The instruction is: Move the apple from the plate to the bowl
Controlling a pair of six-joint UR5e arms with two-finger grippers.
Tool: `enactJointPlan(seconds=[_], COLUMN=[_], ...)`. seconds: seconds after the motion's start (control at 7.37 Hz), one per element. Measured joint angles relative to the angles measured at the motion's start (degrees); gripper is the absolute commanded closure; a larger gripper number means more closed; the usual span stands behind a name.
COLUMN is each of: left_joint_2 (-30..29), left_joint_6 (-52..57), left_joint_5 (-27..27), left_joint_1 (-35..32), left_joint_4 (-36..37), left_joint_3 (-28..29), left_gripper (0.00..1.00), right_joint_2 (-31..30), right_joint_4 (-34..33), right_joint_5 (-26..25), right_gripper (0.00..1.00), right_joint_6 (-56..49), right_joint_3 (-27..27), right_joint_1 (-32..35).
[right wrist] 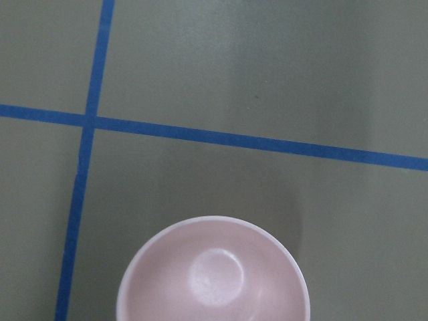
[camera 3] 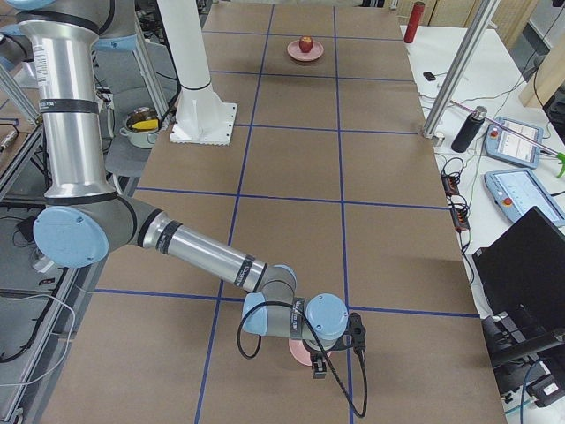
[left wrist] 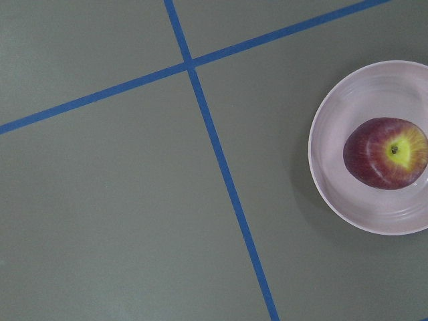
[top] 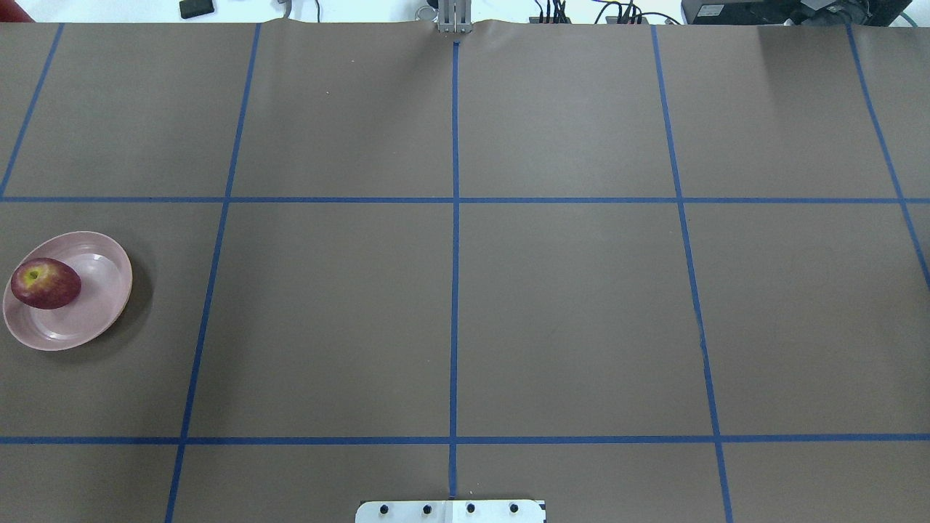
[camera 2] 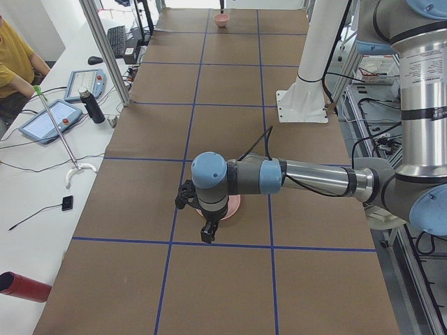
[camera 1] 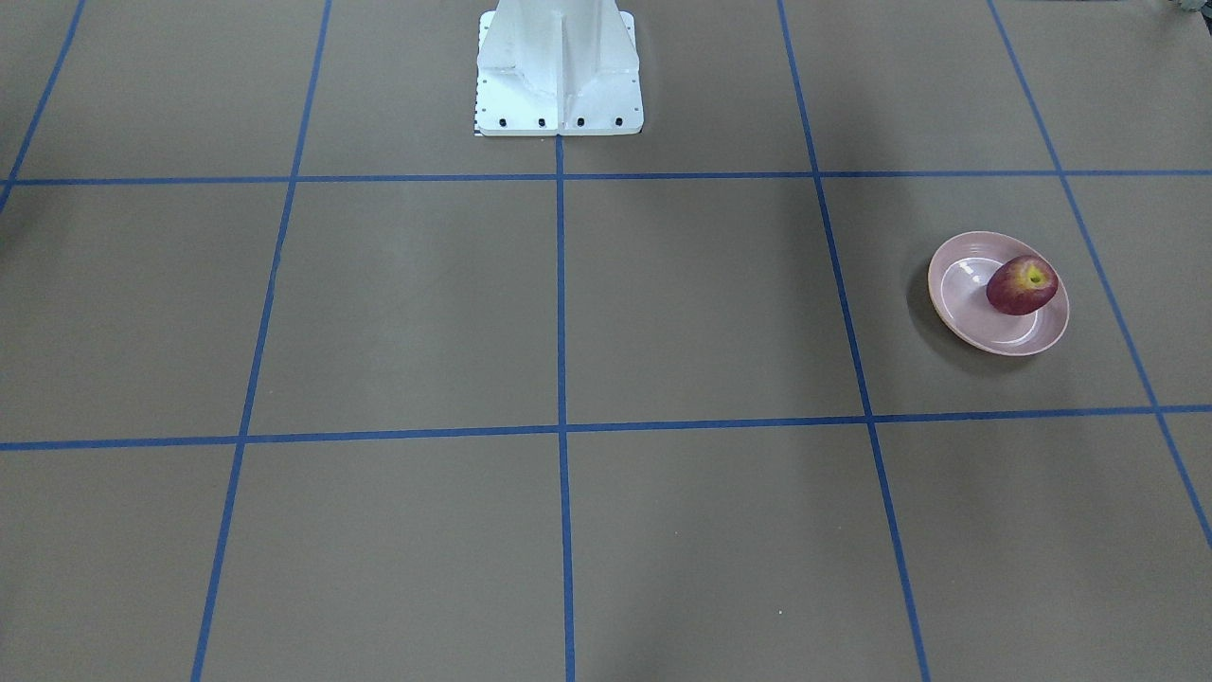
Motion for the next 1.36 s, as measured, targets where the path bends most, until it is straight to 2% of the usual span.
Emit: enactJointPlan(seconds=[0.14, 0.27, 0.41, 0.54, 0.95, 1.22, 1.36], left_joint_2=[0.07, 0.17, 0.25, 0.3, 0.47, 0.79, 0.84], left_joint_6=[0.02, 0.03, 0.03, 0.04, 0.06, 0.11, 0.12], left_joint_5=[0.0, 0.0, -0.02, -0.06, -0.06, -0.08, -0.09], left_joint_1=[0.0, 0.0, 0.0, 0.01, 0.01, 0.01, 0.01], left_joint_4=[0.0, 0.0, 0.0, 0.0, -0.02, -0.08, -0.09], left_joint_3=[0.02, 0.03, 0.04, 0.04, 0.04, -0.01, -0.04], left_gripper=[0.01, 0.01, 0.01, 0.01, 0.01, 0.01, 0.01], right_joint_2=[0.06, 0.17, 0.34, 0.55, 1.03, 1.34, 1.45], right_joint_4=[1.5, 3.19, 4.04, 4.39, 4.37, 2.05, -1.23], right_joint_5=[-0.54, -0.81, -0.88, -0.86, -0.59, 0.57, 2.14], right_gripper=[0.2, 0.48, 0.86, 1.0, 1.0, 1.0, 1.0], right_joint_6=[0.08, 0.94, 3.13, 5.19, 6.75, 6.9, 6.91], right_joint_3=[-2.01, -3.57, -4.23, -4.49, -3.38, 1.26, 5.49], right_joint_1=[-0.14, -0.36, -0.92, -1.69, -2.33, -2.35, -2.32])
